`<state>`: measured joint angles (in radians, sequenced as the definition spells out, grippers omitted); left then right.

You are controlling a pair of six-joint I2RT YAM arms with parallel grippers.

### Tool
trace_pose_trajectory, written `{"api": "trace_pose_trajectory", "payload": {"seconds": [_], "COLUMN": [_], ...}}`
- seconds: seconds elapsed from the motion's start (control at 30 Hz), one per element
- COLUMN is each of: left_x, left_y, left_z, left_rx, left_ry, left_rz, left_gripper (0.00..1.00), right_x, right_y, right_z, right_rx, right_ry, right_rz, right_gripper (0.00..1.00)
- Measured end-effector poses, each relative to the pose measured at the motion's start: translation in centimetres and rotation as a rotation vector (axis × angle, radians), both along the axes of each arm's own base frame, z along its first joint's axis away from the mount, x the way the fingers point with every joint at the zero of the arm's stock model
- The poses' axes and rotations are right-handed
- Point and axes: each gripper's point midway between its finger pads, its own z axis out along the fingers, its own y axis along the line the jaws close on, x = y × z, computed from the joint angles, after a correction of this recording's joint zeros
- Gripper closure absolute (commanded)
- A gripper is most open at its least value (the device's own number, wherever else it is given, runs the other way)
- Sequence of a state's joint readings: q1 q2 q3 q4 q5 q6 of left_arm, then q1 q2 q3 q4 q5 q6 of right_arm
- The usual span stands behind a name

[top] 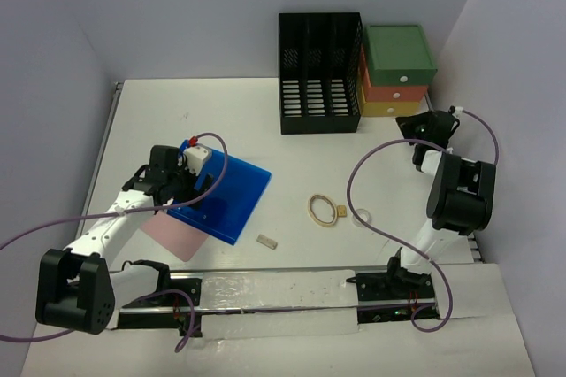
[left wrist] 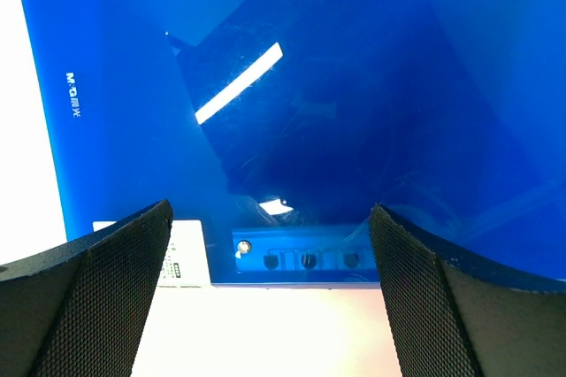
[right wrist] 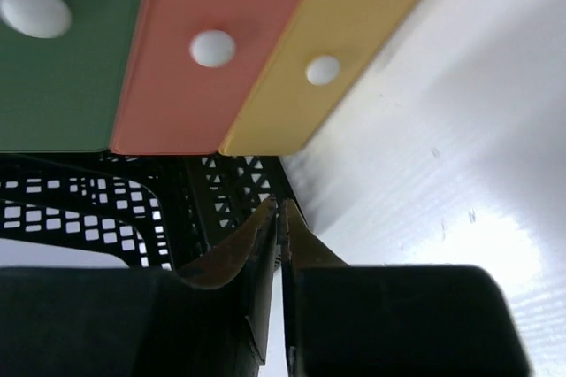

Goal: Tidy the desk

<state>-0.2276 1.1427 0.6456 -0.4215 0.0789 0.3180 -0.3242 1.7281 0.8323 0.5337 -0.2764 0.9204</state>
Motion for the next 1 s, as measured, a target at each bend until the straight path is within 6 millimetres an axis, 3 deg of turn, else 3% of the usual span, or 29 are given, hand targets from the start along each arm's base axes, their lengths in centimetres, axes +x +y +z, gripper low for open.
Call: {"api": "trace_pose_trajectory", "payload": {"seconds": [0.2, 0.3, 0.6, 0.9, 1.0], "left_x": [0.0, 0.0, 0.0, -0.1, -0.1], "left_y": [0.0, 0.0, 0.0, 0.3, 0.4], "left_z": [0.1, 0.1, -0.1, -0.9, -0.9], "left_rx": [-0.001, -0.001, 0.002, 0.021, 0.025], "left_ry": [-0.006, -0.006, 0.005, 0.033, 0.031], "left_rz": [0.000, 0.000, 0.001, 0.010, 0.013], "left_gripper": [0.01, 0.01, 0.01, 0.01, 0.01], "right_x": [2.7, 4.1, 6.8, 8.6, 8.7], "right_y": [-0.3, -0.9, -1.3, -1.6, -1.6], "right_z": [2.3, 2.6, 1.3, 3.0, 2.8], "right_rx": [-0.006, 0.022, 0.139, 0.177, 0.192], "right_ry": [-0.083, -0.119, -0.191, -0.299, -0.308], "right_rz": [0.055, 0.053, 0.049, 0.056, 0.058], "right_gripper": [0.54, 0.50, 0.50, 0.51, 0.52]}}
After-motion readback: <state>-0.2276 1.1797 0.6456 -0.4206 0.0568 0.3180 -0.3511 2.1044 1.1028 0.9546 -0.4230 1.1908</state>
